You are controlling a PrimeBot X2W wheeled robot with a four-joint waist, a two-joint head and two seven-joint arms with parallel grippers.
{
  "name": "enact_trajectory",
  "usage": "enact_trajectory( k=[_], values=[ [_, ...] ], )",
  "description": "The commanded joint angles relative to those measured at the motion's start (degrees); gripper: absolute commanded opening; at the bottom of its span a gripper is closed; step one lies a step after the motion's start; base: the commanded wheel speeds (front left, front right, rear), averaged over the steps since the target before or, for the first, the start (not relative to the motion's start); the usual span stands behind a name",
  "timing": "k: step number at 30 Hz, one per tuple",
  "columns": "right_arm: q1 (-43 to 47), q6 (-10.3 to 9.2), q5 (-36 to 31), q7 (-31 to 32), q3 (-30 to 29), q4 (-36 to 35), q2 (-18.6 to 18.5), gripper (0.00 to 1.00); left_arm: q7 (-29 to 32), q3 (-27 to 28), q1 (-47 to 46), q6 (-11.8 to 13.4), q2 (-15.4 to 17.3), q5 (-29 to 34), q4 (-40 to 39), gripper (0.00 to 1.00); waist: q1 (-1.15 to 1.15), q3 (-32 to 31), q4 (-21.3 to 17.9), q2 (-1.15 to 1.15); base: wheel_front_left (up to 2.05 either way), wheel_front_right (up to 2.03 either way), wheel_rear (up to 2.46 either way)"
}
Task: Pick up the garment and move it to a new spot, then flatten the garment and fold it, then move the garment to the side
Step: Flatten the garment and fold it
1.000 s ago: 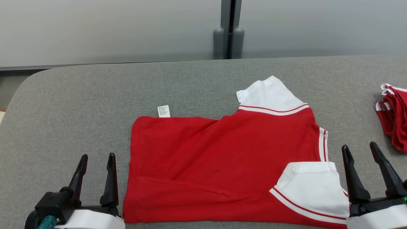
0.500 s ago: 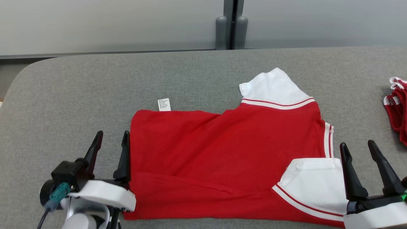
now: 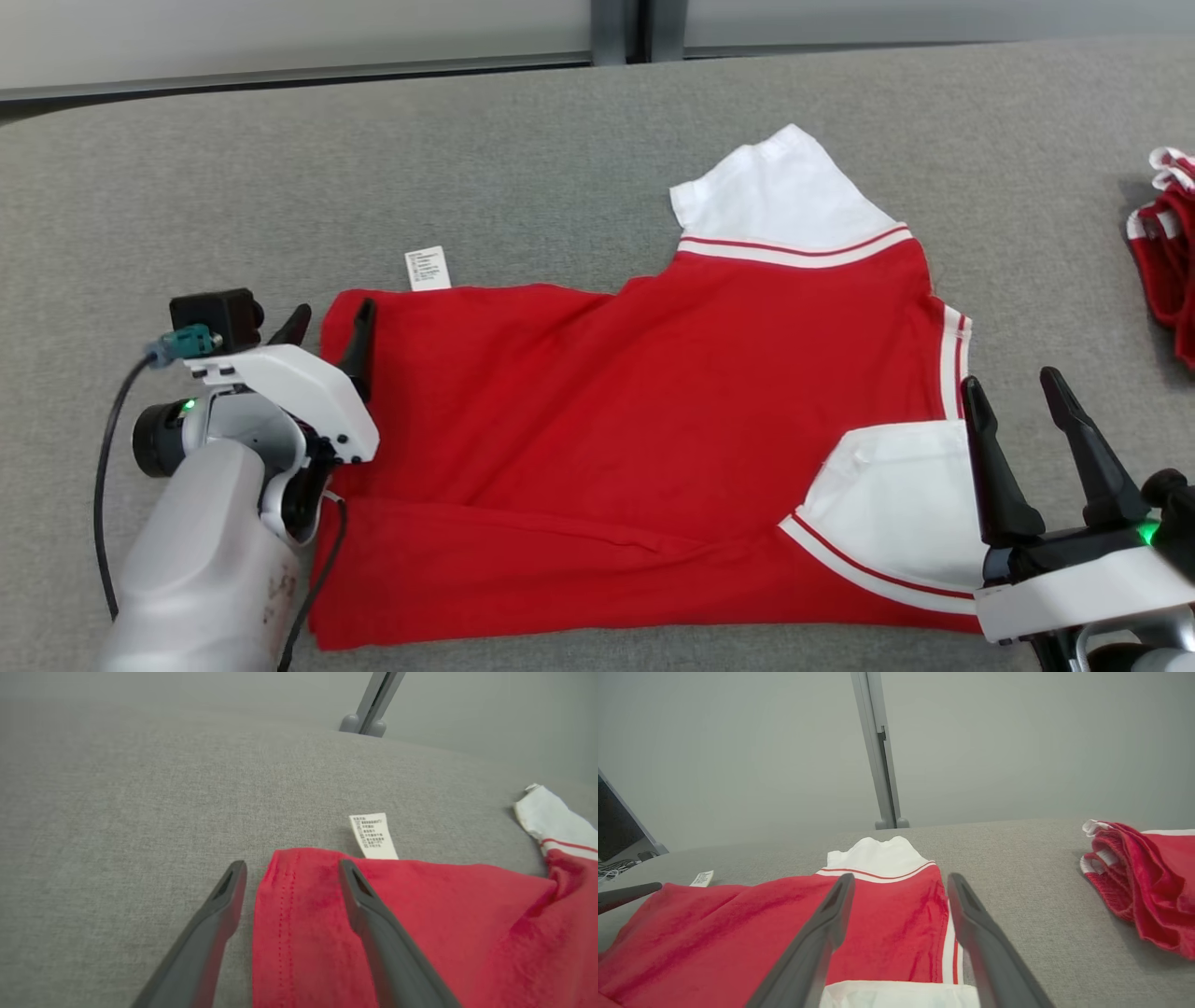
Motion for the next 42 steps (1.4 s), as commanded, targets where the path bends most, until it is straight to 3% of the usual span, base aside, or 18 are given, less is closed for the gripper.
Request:
enact_trajectory(
  k=[1, 2, 3, 4, 13, 20, 31, 42],
  values=[
    [-0.73, 0.00, 0.43, -0.40, -0.10, 0.39, -0.15, 1.00, 0.15, 0.27, -1.19, -0.42, 0.11, -0.60, 1.07, 1.00, 0.00, 0.56, -0.61, 0.00, 0.00, 0.00, 0.00],
    [-0.84, 0.00, 0.51, -0.52, -0.14, 0.85, -0.17, 1.00, -0.03, 0.43, -2.17, -0.70, 0.07, -0.89, 2.94, 0.89, 0.00, 0.72, -0.81, 0.00, 0.00, 0.00, 0.00],
    [-1.02, 0.00, 0.94, -0.38, -0.11, 1.34, -0.13, 1.00, 0.39, 0.33, -2.95, -1.10, -0.02, -1.19, 4.95, 0.38, 0.00, 0.85, -0.97, 0.00, 0.00, 0.00, 0.00],
    [-1.21, 0.00, 1.10, -0.17, -0.12, 1.76, -0.25, 1.00, 0.52, 0.39, -3.62, -1.61, -0.22, -1.76, 6.70, 0.02, 0.00, 0.94, -1.06, 0.00, 0.00, 0.00, 0.00],
    [-6.35, 0.00, 2.70, 0.41, -3.42, 3.25, -1.47, 1.00, -4.70, -1.87, -8.44, -3.38, -0.63, -1.46, 13.98, 0.00, 0.00, 2.04, -0.16, 0.00, 0.00, 0.00, 0.00],
    [-19.30, 0.00, 6.11, 2.80, -3.57, 8.91, -6.46, 1.00, -8.33, -3.98, -13.14, -3.85, -2.27, -1.78, 14.74, 0.00, 0.00, 7.07, 3.11, 0.00, 0.00, 0.00, 0.00],
    [-45.91, 0.00, 11.51, 9.91, 4.03, 28.98, -14.23, 1.00, -11.68, -10.92, -18.55, -3.92, -4.69, -5.35, 11.02, 0.00, 0.00, 15.36, 10.58, 0.00, 0.00, 0.00, 0.00],
    [-57.67, 0.00, 15.85, 19.59, 14.67, 47.75, -17.29, 1.00, -12.50, -17.95, -19.03, -3.91, -4.94, -9.84, 9.47, 0.00, 0.00, 15.20, 12.61, 0.00, 0.00, 0.00, 0.00]
  ],
)
